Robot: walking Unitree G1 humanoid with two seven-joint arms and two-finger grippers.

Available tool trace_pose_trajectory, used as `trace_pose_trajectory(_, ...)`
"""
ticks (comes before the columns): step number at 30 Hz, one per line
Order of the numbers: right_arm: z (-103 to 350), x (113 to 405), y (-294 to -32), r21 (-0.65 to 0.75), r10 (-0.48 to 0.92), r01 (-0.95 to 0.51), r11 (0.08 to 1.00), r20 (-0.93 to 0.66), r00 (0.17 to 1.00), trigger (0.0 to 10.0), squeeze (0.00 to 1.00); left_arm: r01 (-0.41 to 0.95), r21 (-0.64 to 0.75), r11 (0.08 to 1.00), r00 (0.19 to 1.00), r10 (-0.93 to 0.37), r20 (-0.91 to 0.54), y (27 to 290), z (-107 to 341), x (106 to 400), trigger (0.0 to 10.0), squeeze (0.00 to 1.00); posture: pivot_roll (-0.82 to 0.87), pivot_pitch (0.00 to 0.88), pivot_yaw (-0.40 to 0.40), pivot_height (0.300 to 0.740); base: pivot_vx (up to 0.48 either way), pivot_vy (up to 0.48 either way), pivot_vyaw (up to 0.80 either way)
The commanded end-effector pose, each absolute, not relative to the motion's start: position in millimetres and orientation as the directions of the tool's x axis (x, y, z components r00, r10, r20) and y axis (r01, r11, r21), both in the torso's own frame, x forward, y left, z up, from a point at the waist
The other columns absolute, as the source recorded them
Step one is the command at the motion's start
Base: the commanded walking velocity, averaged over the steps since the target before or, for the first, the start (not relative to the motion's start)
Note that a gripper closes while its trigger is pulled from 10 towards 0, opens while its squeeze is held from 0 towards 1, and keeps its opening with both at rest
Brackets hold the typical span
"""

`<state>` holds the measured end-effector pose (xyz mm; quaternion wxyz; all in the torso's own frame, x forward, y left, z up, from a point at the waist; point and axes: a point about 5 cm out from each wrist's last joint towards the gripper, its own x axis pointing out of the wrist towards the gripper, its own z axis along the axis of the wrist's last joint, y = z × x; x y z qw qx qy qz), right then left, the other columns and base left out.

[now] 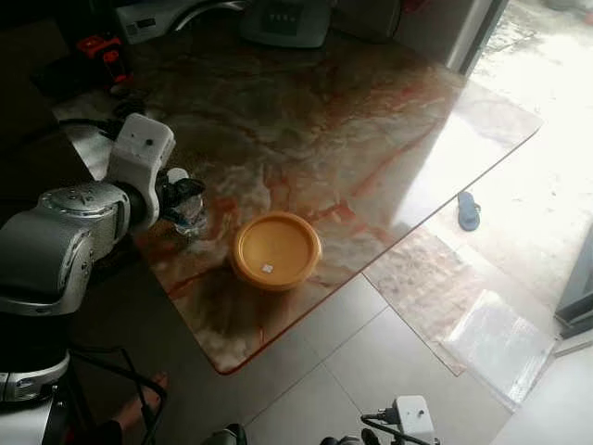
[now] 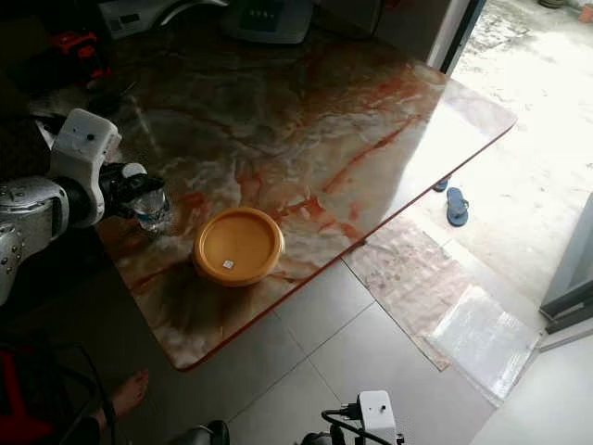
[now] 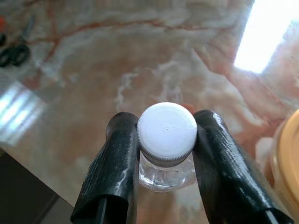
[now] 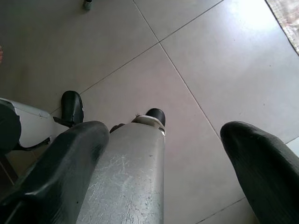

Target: Restocking fridge

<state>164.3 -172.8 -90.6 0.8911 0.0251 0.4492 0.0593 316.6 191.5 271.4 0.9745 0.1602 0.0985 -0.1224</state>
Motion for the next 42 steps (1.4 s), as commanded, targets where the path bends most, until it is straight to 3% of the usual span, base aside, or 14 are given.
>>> trace_pose_trajectory(1, -95, 154, -174, 0.103, 0.125, -0.070, 0.992, -0.818, 0.561, 10.0, 0.00, 0.155, 0.301, 0.941, 0.986, -0.130, -0.100, 199, 287, 320, 0.0, 0.00, 0.03, 0.167, -0.048, 0.740, 0.000, 0.000, 0.00)
trace_pose_trajectory(5, -95, 154, -174, 0.104, 0.125, -0.070, 0.992, -0.818, 0.561, 10.0, 0.00, 0.090, 0.305, 0.948, 0.996, -0.091, -0.011, 200, 290, 319, 0.0, 0.00, 0.03, 0.167, -0.048, 0.740, 0.000, 0.000, 0.00)
trace_pose_trajectory(6, -95, 154, -174, 0.104, 0.126, -0.070, 0.992, -0.818, 0.562, 10.0, 0.00, 0.064, 0.322, 0.945, 0.997, -0.076, 0.023, 200, 292, 318, 5.9, 0.00, 0.03, 0.168, -0.048, 0.740, 0.000, 0.000, 0.00)
trace_pose_trajectory(7, -95, 154, -174, 0.105, 0.126, -0.069, 0.992, -0.818, 0.562, 10.0, 0.00, 0.038, 0.340, 0.940, 0.997, -0.060, 0.054, 200, 292, 318, 10.0, 0.00, 0.03, 0.169, -0.049, 0.740, 0.000, 0.000, 0.00)
trace_pose_trajectory(17, -95, 155, -173, 0.109, 0.122, -0.058, 0.992, -0.814, 0.568, 10.0, 0.00, -0.164, 0.413, 0.896, 0.969, 0.069, 0.236, 207, 262, 305, 10.0, 0.00, 0.02, 0.173, -0.047, 0.740, 0.000, 0.000, 0.00)
trace_pose_trajectory(25, -94, 155, -174, 0.109, 0.116, -0.047, 0.993, -0.808, 0.578, 10.0, 0.00, -0.339, 0.458, 0.822, 0.875, 0.097, 0.475, 216, 253, 282, 10.0, 0.00, 0.01, 0.177, -0.049, 0.740, 0.000, 0.000, 0.00)
trace_pose_trajectory(33, -94, 154, -175, 0.108, 0.112, -0.041, 0.993, -0.805, 0.583, 10.0, 0.00, -0.374, 0.412, 0.831, 0.860, 0.145, 0.489, 212, 230, 275, 10.0, 0.00, 0.00, 0.176, -0.053, 0.740, 0.000, 0.000, 0.00)
trace_pose_trajectory(36, -95, 153, -175, 0.107, 0.110, -0.040, 0.993, -0.806, 0.582, 10.0, 0.00, -0.300, 0.413, 0.860, 0.896, 0.105, 0.432, 205, 212, 275, 10.0, 0.00, 0.00, 0.170, -0.051, 0.740, 0.000, 0.000, 0.00)
trace_pose_trajectory(42, -95, 151, -175, 0.106, 0.106, -0.034, 0.994, -0.805, 0.583, 10.0, 0.00, -0.315, 0.406, 0.858, 0.889, 0.116, 0.444, 204, 203, 270, 10.0, 0.00, -0.01, 0.155, -0.048, 0.740, 0.000, 0.000, 0.00)
